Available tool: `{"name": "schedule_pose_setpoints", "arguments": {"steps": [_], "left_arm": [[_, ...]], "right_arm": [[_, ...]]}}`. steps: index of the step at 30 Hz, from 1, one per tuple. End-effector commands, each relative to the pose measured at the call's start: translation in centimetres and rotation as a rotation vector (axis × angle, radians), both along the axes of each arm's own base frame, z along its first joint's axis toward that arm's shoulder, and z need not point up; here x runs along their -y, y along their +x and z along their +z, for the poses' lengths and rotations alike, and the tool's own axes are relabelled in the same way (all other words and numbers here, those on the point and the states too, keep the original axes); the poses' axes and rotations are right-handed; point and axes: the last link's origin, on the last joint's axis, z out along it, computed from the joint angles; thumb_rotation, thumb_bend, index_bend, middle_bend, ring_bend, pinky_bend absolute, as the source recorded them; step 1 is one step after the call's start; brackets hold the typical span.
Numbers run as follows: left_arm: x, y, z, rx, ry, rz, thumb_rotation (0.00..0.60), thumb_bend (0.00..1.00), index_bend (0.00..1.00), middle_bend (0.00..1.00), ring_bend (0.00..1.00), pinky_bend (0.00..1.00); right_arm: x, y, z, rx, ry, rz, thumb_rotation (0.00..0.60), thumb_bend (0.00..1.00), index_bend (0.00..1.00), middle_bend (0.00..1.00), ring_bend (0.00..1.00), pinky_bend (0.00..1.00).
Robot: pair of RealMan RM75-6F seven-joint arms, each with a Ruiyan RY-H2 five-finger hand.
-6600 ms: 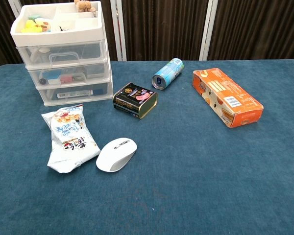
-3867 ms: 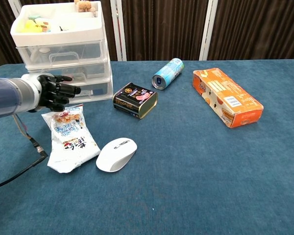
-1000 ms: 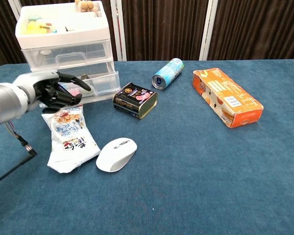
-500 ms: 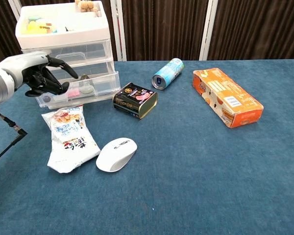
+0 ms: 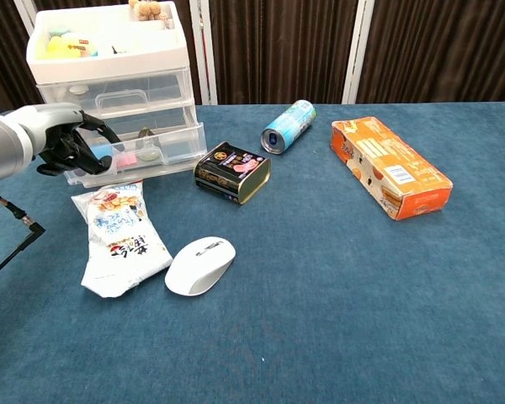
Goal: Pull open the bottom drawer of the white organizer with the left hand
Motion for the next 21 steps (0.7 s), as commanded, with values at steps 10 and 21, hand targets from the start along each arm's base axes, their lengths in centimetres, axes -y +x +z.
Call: {"name": "schedule_pose_setpoints", "arguments": {"steps": [10,21], "left_arm": [[1.7,0.8,0.3,0.073,-0.058,-0.019,0.600,0.56,0.32,1.00,0.94,0.94],[3.5,0.4,1.0,0.099,-0.069,-0.059,0.600,0.55,0.30,0.99,0.94,0.94]], "right_arm": [[0.0,0.0,-0.1,-0.003,0.003,0.002,0.600,0.09,0.00,0.00,0.00,0.00],[-0.1,0.1,-0.3,-0.006,0.007,0.004,0.600,0.09,0.00,0.00,0.00,0.00]]}}
